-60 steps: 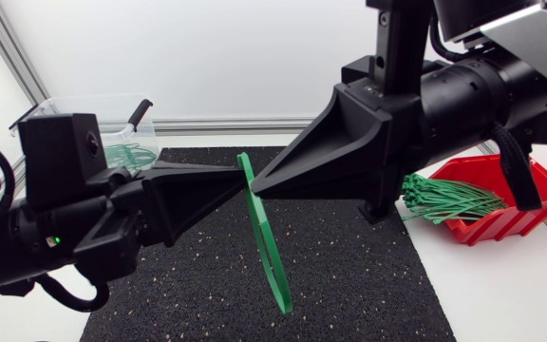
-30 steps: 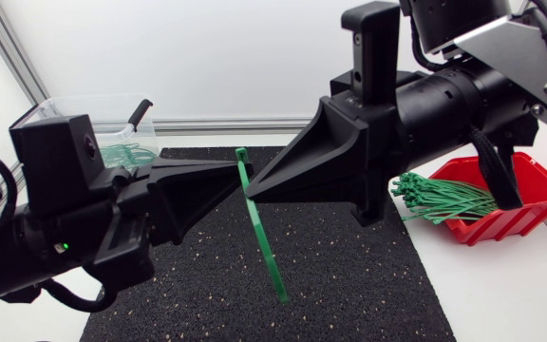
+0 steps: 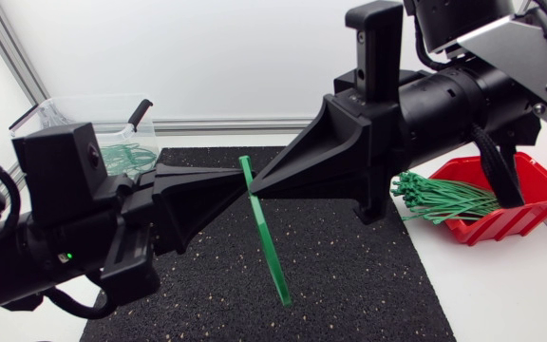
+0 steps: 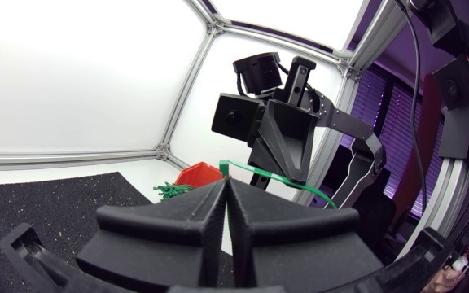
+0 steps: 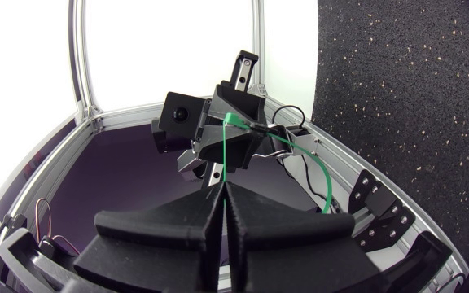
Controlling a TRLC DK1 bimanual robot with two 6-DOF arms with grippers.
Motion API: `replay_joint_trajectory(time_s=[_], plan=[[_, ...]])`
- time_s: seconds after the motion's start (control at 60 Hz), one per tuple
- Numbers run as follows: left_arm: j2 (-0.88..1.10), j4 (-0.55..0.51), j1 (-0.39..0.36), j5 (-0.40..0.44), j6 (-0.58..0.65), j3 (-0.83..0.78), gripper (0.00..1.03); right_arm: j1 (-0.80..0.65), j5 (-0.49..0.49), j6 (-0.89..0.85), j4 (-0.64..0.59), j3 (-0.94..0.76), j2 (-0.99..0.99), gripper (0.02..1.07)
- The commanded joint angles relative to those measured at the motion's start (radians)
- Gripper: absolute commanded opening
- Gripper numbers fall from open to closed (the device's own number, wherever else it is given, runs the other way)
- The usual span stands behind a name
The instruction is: Take a green cable tie from the red box, thread the tail through the head to close it, then place it in the transparent bin on the left.
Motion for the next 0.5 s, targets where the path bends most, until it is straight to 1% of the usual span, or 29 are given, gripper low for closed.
replay_joint_trajectory(time_s=[0.0,0.1,0.233,0.3,0.367,0.483], plan=[[-0.02,0.017,0.018,-0.005,-0.051,-0.016,0.04,-0.006,0.002,0.028,0.002,-0.018,-0.013,0.08],[-0.028,0.018,0.037,-0.005,-0.089,-0.009,0.04,-0.005,0.003,0.029,-0.008,0.004,-0.02,0.08],[-0.046,0.012,0.03,-0.006,-0.114,0.007,0.04,0.011,0.009,0.031,-0.027,0.028,-0.042,0.08],[-0.049,0.006,0.009,-0.01,-0.115,0.01,0.04,0.02,0.016,0.031,-0.033,0.027,-0.057,0.08],[-0.048,0.006,-0.019,-0.039,-0.112,0.01,0.04,0.02,0.022,0.031,-0.042,0.019,-0.08,0.08],[-0.046,0.006,-0.049,-0.052,-0.111,0.011,0.04,0.026,0.034,0.031,-0.059,0.001,-0.131,0.08]])
